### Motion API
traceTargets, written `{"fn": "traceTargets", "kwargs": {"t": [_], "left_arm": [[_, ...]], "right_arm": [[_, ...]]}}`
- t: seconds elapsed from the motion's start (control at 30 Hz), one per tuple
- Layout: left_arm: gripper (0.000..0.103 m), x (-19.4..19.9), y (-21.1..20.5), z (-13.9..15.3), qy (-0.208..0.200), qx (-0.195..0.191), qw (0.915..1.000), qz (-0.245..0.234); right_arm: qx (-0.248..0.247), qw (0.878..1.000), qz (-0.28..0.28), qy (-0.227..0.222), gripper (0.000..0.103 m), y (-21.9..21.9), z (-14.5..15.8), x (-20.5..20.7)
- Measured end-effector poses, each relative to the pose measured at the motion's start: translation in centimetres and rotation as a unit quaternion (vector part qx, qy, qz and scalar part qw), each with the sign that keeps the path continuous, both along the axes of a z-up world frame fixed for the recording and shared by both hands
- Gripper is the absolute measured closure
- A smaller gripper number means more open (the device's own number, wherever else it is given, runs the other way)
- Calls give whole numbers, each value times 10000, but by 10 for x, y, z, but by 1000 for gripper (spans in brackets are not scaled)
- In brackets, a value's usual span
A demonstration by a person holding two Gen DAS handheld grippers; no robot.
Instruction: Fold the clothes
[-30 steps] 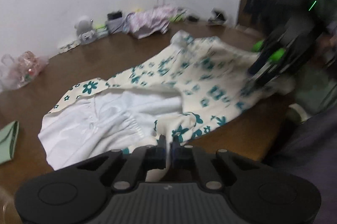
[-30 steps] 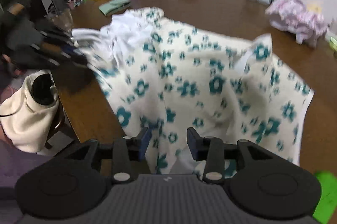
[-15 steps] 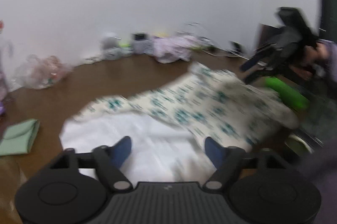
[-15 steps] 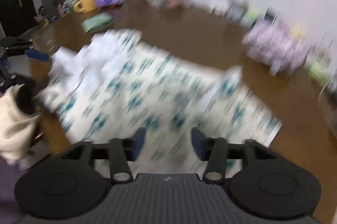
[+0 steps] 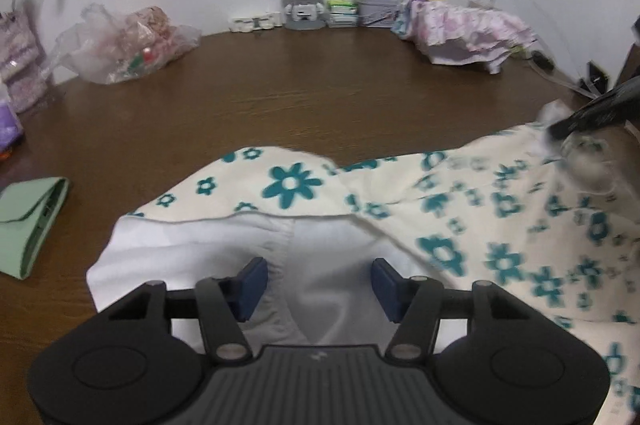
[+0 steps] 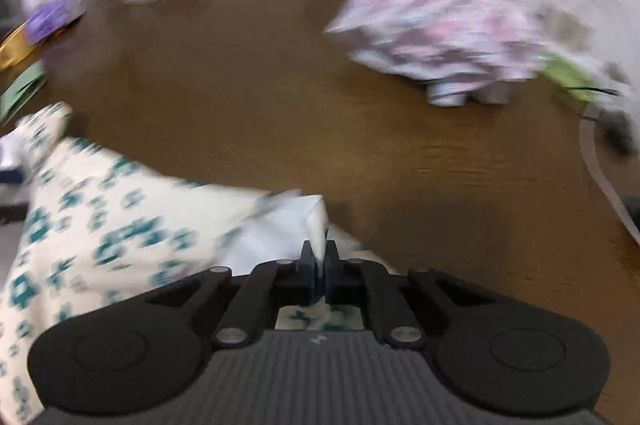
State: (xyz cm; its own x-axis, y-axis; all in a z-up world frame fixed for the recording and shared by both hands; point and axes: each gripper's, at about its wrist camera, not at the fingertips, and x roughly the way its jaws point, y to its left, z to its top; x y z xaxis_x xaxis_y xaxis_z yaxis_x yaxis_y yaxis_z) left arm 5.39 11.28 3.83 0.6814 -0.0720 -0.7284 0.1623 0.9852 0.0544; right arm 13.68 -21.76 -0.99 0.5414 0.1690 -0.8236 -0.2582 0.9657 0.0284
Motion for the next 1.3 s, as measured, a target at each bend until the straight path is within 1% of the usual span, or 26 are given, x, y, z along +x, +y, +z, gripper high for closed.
{"fn": "traceTargets", "kwargs": {"t": [0.1, 0.13, 0.17, 0.2, 0.27, 0.3, 0.33, 0.4, 0.47, 0.5, 0.53, 0.6, 0.63, 0.67, 0.7, 0.77, 0.83, 0.9, 0.93, 0.97, 1.0, 1.07, 1.17, 1.23, 1.27, 1.3], "left_arm": [[43, 11, -2, -3, -103, -18, 9999, 86], [43, 14, -3, -2, -78, -24, 9999, 120], [46, 16, -4, 2, -11, -30, 9999, 163], [46, 16, -5, 7, 19, -70, 9998, 172], [44, 9, -5, 24, -101, -444, 9990, 0], [43, 9, -5, 30, -90, -670, 9977, -78], [36, 10, -6, 36, -36, -903, 9958, -146], [34, 19, -13, 32, 169, -1075, 9940, -135], [36, 29, -22, 25, 394, -1189, 9921, -95], [39, 34, -26, 22, 506, -1246, 9909, -75], [47, 39, -30, 19, 618, -1303, 9895, -56], [57, 45, -38, 14, 719, -1434, 9870, -100], [78, 46, -40, 13, 709, -1528, 9856, -164], [100, 47, -40, 10, 730, -1627, 9838, -207], [101, 48, -40, 8, 751, -1726, 9818, -251], [101, 45, -38, 8, 511, -1763, 9828, -214], [101, 42, -35, 9, 214, -1767, 9839, -153], [101, 41, -33, 10, 115, -1765, 9842, -106], [101, 41, -35, 10, 155, -1643, 9863, -79], [97, 40, -38, 10, 193, -1492, 9886, -59], [93, 38, -40, 10, 224, -1342, 9907, -40], [73, 24, -39, 13, 196, -1232, 9922, -50], [60, -11, -36, 24, -9, -1321, 9906, -351], [62, -28, -43, 25, 0, -1359, 9887, -635], [72, -33, -49, 22, 75, -1221, 9898, -724], [83, -38, -54, 18, 155, -1039, 9913, -793]], "right_arm": [[78, 9996, -253, 88, 96, -23, -3, 2], [6, 9996, -267, 54, 91, -25, -2, 0], [-88, 9995, -297, -24, 76, -24, 1, -4], [-142, 9993, -294, -163, 69, -23, 9, -11], [-87, 9985, -161, -523, 67, -19, 29, -27], [188, 9983, -28, -545, 67, -18, 36, -34], [602, 9970, 141, -457, 67, -18, 40, -39], [1314, 9900, 506, -24, 67, -11, 36, -41], [1507, 9854, 648, 451, 66, 4, 18, -35], [1418, 9865, 592, 563, 66, 10, 9, -32], [1358, 9874, 501, 638, 66, 14, 1, -28], [1672, 9816, 408, 830, 67, 15, -9, -23], [1865, 9774, 405, 914, 71, 15, -13, -21], [1933, 9761, 443, 889, 91, 16, -14, -19], [1857, 9785, 474, 763, 98, 19, -12, -19], [1673, 9836, 489, 455, 99, 23, -8, -19], [1479, 9887, 250, -31, 99, 17, 3, -17], [1456, 9889, 168, -234, 98, 13, 6, -11], [1461, 9888, 226, -220, 97, 14, 5, -10], [1458, 9888, 302, -125, 85, 15, 4, -9], [1434, 9889, 378, -5, 57, 17, 3, -9], [1313, 9897, 565, 34, 35, 20, 9, -21], [854, 9912, 996, -153, 36, 19, 18, -50], [637, 9907, 1203, -12, 52, 17, 13, -61], [557, 9909, 1216, 118, 79, 16, 8, -62], [481, 9915, 1186, 221, 97, 14, 3, -62]]}}
